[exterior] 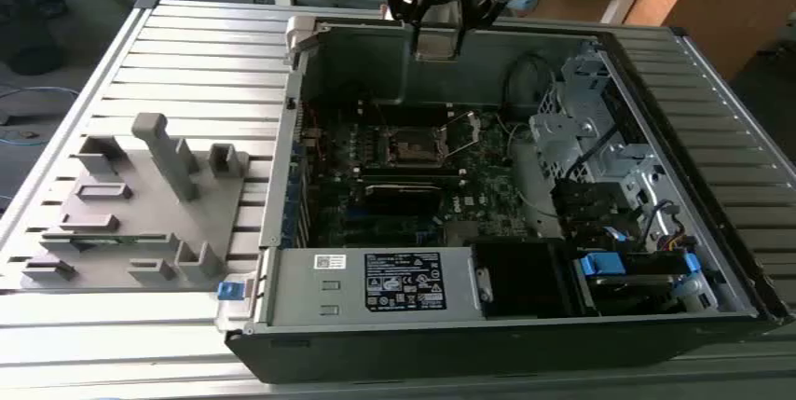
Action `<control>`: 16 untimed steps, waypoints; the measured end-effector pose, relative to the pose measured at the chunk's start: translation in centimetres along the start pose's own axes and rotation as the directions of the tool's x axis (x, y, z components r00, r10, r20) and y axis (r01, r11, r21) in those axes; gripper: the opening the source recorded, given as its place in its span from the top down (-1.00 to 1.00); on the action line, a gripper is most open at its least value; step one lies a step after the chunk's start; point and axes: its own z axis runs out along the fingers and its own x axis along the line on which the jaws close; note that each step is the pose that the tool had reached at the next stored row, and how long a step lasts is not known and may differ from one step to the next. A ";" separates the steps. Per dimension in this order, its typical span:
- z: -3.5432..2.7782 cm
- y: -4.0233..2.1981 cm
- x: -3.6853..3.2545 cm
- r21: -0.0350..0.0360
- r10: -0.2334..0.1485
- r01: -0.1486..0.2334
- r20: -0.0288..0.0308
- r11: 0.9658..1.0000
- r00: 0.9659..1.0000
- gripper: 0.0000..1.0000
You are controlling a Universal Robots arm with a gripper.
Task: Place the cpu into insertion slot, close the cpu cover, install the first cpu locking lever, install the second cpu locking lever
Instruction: 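Place the cpu into insertion slot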
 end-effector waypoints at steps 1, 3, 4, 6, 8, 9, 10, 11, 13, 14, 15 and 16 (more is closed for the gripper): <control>0.00 0.00 0.00 0.000 0.000 0.000 0.000 1.000 1.000 -0.08; 0.03 0.00 0.00 0.000 0.000 0.000 0.000 1.000 1.000 -0.08; 0.03 0.00 0.00 0.000 0.000 0.000 0.000 1.000 1.000 -0.08; 0.08 0.00 0.00 0.000 0.000 0.000 0.000 1.000 1.000 -0.08; 0.15 -0.02 0.00 0.000 0.000 0.000 0.000 1.000 1.000 -0.08; 0.21 -0.02 0.00 0.000 0.000 0.000 0.000 1.000 1.000 -0.08; 0.26 -0.03 0.00 0.000 0.000 0.000 0.000 1.000 1.000 -0.08; 0.33 -0.03 -0.01 0.000 0.000 0.000 0.000 1.000 1.000 -0.08; 0.45 -0.04 -0.01 0.000 0.000 0.000 0.000 1.000 1.000 -0.08; 0.50 -0.04 -0.01 0.000 0.000 0.000 0.000 1.000 1.000 -0.08; 0.57 -0.05 -0.01 0.000 0.000 0.000 0.000 1.000 1.000 -0.08; 0.65 -0.06 -0.01 0.000 0.000 0.000 0.000 1.000 1.000 -0.08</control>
